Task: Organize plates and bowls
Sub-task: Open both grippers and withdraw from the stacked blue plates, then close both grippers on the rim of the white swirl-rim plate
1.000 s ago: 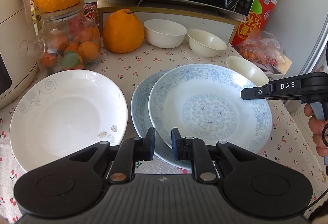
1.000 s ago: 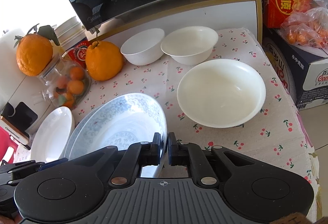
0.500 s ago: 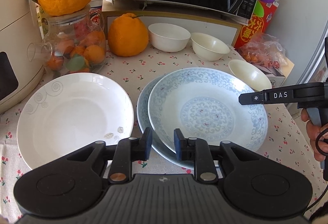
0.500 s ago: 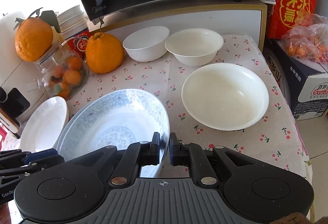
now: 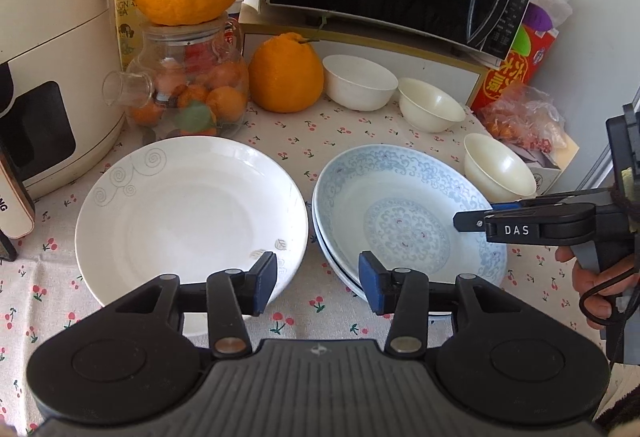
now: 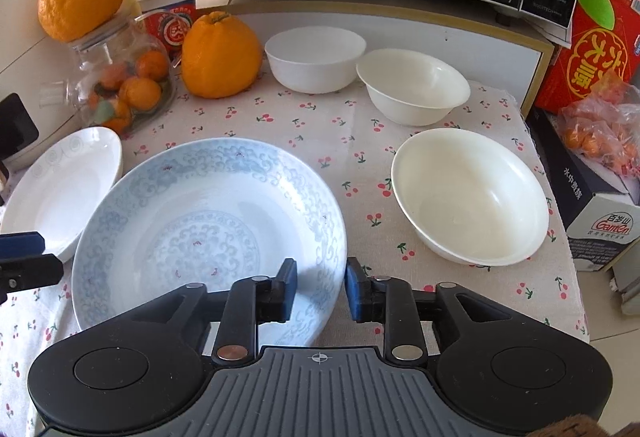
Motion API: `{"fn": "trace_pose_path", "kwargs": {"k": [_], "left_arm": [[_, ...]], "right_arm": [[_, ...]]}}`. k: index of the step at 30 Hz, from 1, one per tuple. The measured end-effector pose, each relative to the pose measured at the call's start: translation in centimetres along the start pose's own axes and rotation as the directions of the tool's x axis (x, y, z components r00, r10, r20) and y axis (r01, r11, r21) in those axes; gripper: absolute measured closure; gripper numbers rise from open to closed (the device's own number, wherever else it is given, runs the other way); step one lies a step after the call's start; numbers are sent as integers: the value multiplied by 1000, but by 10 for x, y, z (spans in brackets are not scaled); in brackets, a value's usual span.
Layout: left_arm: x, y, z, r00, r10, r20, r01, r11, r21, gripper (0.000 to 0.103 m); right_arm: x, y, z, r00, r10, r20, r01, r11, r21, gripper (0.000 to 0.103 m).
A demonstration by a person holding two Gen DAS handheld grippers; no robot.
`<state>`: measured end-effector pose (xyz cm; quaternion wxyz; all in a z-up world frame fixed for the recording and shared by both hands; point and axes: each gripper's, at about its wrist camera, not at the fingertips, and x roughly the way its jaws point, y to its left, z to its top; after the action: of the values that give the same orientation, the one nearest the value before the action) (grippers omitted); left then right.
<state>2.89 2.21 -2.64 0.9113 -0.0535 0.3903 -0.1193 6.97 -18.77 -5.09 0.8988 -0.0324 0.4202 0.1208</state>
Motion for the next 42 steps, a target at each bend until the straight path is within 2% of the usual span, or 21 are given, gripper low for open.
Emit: {"fn": "trace_pose_path", "kwargs": {"k": [2, 3, 4, 6, 9, 10, 13, 17, 20, 24, 30, 32, 36, 38, 40, 41, 42], "left_arm": [[-7, 5, 1, 1000, 1, 20, -1, 1000, -7, 47], [-10, 8, 1, 1000, 7, 29, -6, 1000, -9, 39], [-13, 11, 2, 999, 15, 37, -15, 1000, -14, 32], [-17, 16, 2, 999, 28, 47, -27, 999, -28, 26], [-18, 28, 3, 996, 69, 55, -65, 996, -64, 10], [-18, 32, 4, 995, 85, 55, -81, 994, -77, 7], [-18, 45, 4, 991, 127, 50, -121, 986, -111, 5], [-16, 63, 2, 985, 167, 42, -158, 975, -159, 3], [-12, 74, 0, 983, 180, 25, -172, 966, -193, 3], [-7, 85, -5, 986, 169, -2, -164, 955, -248, 3], [-5, 95, -15, 987, 153, 40, -135, 950, -282, 4], [-6, 98, -19, 988, 143, 57, -121, 951, -284, 5], [-5, 103, -22, 991, 108, 73, -82, 953, -291, 14], [-5, 105, -24, 993, 96, 72, -71, 954, -292, 18], [-4, 106, -26, 994, 91, 58, -70, 953, -296, 26], [-2, 106, -27, 995, 87, 50, -68, 951, -300, 28], [-1, 106, -28, 996, 83, 42, -66, 950, -306, 33]], "right_arm": [[0, 2, 4, 1000, -9, -3, 9, 1000, 11, 53], [-2, 4, 6, 1000, -4, 0, 4, 1000, 16, 41], [-4, 5, 8, 1000, 4, 6, -4, 1000, 22, 33], [-10, 10, 13, 1000, 8, 26, -9, 1000, 22, 31], [-17, 16, 19, 998, 1, 55, -3, 999, 44, 24], [-19, 17, 22, 998, 2, 65, -6, 998, 58, 23], [-22, 26, 32, 995, 22, 100, -30, 996, 81, 17], [-19, 48, 50, 992, 59, 111, -69, 994, 88, 15], [-17, 77, 67, 985, 100, 138, -105, 994, 27, 13], [-11, 117, 78, 962, 194, 195, -182, 980, -78, 8], [22, 135, 76, 929, 336, 157, -329, 942, -71, 8], [33, 135, 78, 926, 354, 134, -350, 935, -54, 8], [50, 133, 82, 921, 378, 99, -377, 926, -27, 12], [55, 132, 82, 918, 387, 88, -387, 922, -20, 22], [59, 132, 82, 918, 391, 66, -391, 920, -18, 43], [62, 133, 81, 919, 390, 54, -389, 921, -20, 48], [64, 135, 81, 921, 386, 41, -385, 922, -25, 58]]}}
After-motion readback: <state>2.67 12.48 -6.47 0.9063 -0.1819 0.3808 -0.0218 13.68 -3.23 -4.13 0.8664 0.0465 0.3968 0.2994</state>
